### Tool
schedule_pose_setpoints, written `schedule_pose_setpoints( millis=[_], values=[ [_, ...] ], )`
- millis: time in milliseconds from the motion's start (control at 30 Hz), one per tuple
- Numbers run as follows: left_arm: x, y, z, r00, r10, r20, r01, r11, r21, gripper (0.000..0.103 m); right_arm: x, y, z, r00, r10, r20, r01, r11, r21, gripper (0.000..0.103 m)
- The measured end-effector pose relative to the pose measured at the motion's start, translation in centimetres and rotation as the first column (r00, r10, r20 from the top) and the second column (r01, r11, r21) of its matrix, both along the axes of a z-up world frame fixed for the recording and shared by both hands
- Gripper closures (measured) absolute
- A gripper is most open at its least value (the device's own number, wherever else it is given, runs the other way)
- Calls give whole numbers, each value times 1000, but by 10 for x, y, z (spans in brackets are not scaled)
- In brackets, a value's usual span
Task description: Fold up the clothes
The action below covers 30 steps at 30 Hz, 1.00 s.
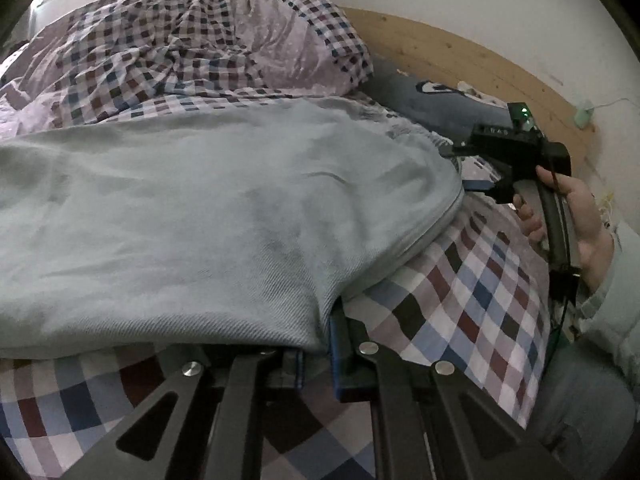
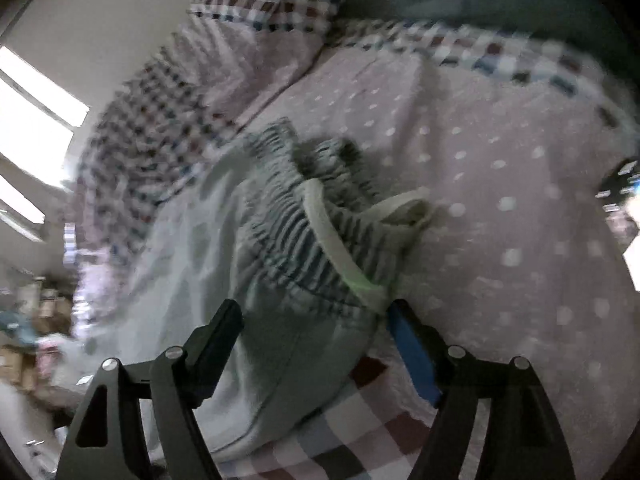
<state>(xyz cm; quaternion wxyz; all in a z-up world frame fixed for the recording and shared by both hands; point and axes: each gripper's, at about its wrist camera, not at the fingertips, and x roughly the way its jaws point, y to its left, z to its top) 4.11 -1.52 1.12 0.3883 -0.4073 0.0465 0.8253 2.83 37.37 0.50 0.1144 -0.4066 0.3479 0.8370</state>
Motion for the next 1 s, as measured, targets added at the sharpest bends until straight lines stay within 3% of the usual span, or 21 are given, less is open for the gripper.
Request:
schedule_pose_setpoints(
  millis=[200, 367, 500, 533, 700, 733, 833, 900, 1000],
  values=[
    [0, 0, -2, 1000, 7, 5, -7, 1000, 8, 95, 3, -15, 14, 999, 31, -17, -30, 998, 63, 24],
    [-1, -3, -3, 1000, 7, 9, -7, 1000, 18, 95, -10, -26, 7, 999, 42, 35, -45, 994, 103, 37],
    [-1, -5, -3, 1000, 5, 14, -5, 1000, 23, 95, -13, -30, -7, 996, -1, 85, -14, 985, 171, 63],
    [0, -5, -2, 1000, 4, 15, -4, 1000, 27, 95, -12, -31, -8, 997, 0, 80, -16, 982, 190, 75],
    [3, -9, 3, 1000, -2, 21, 1, 999, 43, 95, 10, -24, 8, 1000, -22, -20, 25, 985, 169, 93],
    [3, -9, 4, 1000, -3, 22, 2, 999, 46, 95, 19, -25, 14, 998, -34, -44, 41, 985, 170, 102],
    [5, -11, 6, 1000, -6, 26, 5, 998, 56, 95, 46, -22, 27, 995, -65, -77, 74, 990, 118, 102],
    [6, -12, 6, 999, -8, 32, 7, 999, 53, 95, 48, -20, 20, 996, -57, -61, 64, 992, 108, 102],
    [6, -6, -9, 999, -3, 53, 3, 1000, -11, 94, 39, -13, 1, 998, -26, -52, 28, 998, 56, 98]
  ],
)
